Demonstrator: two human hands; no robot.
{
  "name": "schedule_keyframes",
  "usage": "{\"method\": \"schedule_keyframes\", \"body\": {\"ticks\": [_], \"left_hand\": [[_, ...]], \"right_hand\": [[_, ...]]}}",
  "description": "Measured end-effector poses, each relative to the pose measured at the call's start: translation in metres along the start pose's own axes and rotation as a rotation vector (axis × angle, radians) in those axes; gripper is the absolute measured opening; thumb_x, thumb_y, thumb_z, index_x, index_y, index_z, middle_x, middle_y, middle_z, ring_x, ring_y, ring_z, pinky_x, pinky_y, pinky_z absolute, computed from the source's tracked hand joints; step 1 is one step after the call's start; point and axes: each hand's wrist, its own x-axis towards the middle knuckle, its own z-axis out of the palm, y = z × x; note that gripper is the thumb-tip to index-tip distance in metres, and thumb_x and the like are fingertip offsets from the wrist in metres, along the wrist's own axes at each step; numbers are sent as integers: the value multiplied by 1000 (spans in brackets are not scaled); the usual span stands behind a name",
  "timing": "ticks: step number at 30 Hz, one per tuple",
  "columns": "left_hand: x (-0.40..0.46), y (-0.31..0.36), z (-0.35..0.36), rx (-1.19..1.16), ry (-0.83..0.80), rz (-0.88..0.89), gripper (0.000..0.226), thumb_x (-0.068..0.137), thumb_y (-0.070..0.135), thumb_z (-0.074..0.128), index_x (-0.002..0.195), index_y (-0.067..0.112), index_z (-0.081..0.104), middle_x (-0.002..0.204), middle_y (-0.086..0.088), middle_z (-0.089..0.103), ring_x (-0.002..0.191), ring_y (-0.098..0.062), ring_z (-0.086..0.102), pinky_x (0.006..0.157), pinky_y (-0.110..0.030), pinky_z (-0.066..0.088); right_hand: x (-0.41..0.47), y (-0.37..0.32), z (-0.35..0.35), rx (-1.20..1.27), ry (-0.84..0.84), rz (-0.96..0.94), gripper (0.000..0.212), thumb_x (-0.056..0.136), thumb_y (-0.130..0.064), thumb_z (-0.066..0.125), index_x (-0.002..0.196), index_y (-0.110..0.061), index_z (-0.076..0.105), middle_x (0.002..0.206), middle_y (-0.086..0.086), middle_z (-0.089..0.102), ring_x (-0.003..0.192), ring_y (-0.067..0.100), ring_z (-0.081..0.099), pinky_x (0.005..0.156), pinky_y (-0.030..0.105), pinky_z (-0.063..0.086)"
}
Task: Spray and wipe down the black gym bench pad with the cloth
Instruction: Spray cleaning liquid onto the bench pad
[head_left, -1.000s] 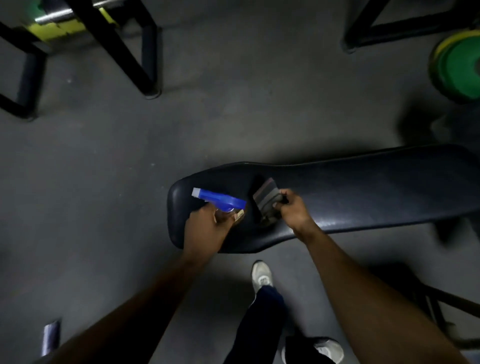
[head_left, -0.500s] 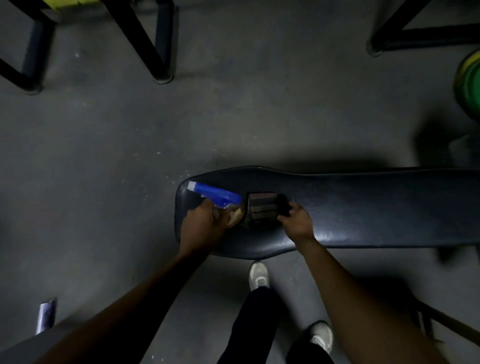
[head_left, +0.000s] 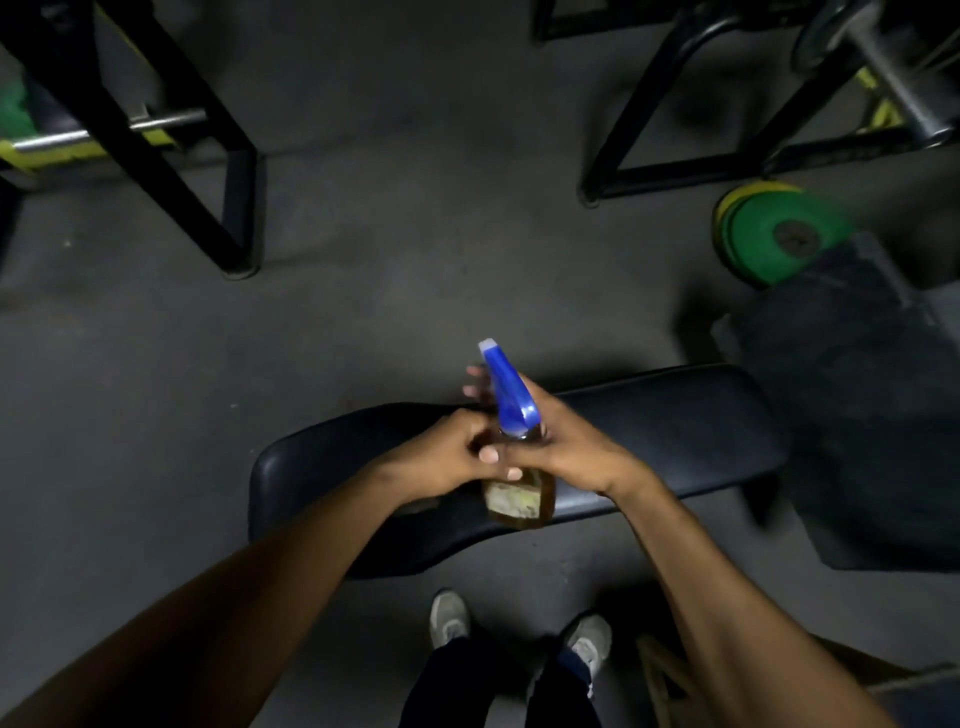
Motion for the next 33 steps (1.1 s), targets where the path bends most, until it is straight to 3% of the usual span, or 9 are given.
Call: {"method": "schedule_keyframes", "body": {"ticks": [3, 6, 9, 11, 17, 20, 25, 29, 33], "left_hand": [[18, 34, 46, -98, -78, 13, 46, 79, 4, 82, 120, 16, 67, 119, -1, 72, 117, -14, 66, 105, -44, 50], [35, 53, 93, -165, -94, 17, 71, 79, -4, 80, 140, 15, 48, 130, -2, 67, 126, -15, 61, 108, -40, 49], [52, 57, 133, -150, -96, -15, 43, 80, -2, 79, 121, 4, 65, 116, -15, 73, 116, -30, 67, 104, -51, 50], [60, 56, 157, -156, -87, -38, 32, 79, 3, 81, 110, 3, 71, 108, -16, 75, 110, -32, 69, 102, -53, 51], [80, 49, 206, -187, -126, -98, 38, 79, -8, 77, 115, 2, 69, 108, -18, 75, 108, -33, 70, 97, -43, 56], [101, 44, 220, -190, -125, -120, 33, 78, -8, 78, 109, 1, 71, 106, -18, 75, 100, -23, 71, 96, -42, 56], [146, 35, 237, -193, -197, -116, 38, 78, -1, 77, 114, 12, 71, 109, -5, 77, 105, -20, 71, 97, -39, 55], [196, 7, 229, 118, -309, -16, 37, 82, 22, 81, 113, 34, 65, 115, 12, 71, 110, 6, 63, 101, -22, 48], [260, -24, 209, 616, -354, 111, 59, 89, 44, 70, 143, 30, 50, 144, 8, 54, 132, -10, 48, 107, -21, 35]], "right_hand": [[-35, -8, -27, -6, 139, -77, 33, 91, -1, 77, 119, -4, 59, 121, 10, 72, 113, 18, 68, 103, 39, 55], [-70, 4, -47, 95, 393, -130, 26, 92, -8, 76, 109, -1, 58, 93, 8, 70, 86, 24, 69, 83, 37, 58], [-102, 26, -61, 299, 630, -157, 22, 90, -14, 75, 107, -11, 61, 81, 5, 69, 73, 18, 69, 75, 33, 60], [-121, 38, -69, 425, 698, -142, 21, 90, -13, 72, 107, -12, 60, 78, 2, 70, 72, 16, 70, 72, 30, 62], [-158, 73, -87, 457, 742, -79, 30, 84, -19, 80, 109, -15, 63, 86, 9, 76, 72, 21, 71, 77, 33, 60], [-159, 88, -99, 444, 974, -44, 17, 96, -3, 71, 102, -16, 63, 78, -2, 73, 69, 16, 71, 73, 30, 61], [-146, 120, -125, 427, 1349, -22, 14, 92, -16, 72, 95, -30, 71, 82, 5, 66, 76, 26, 62, 76, 40, 54], [-135, 159, -151, 373, 1501, 57, 16, 97, -7, 69, 93, -22, 66, 74, 1, 63, 66, 14, 62, 71, 39, 53], [-131, 212, -177, 304, 1565, 260, 17, 91, -29, 71, 85, -16, 64, 63, -1, 66, 59, 12, 64, 70, 44, 54]]}}
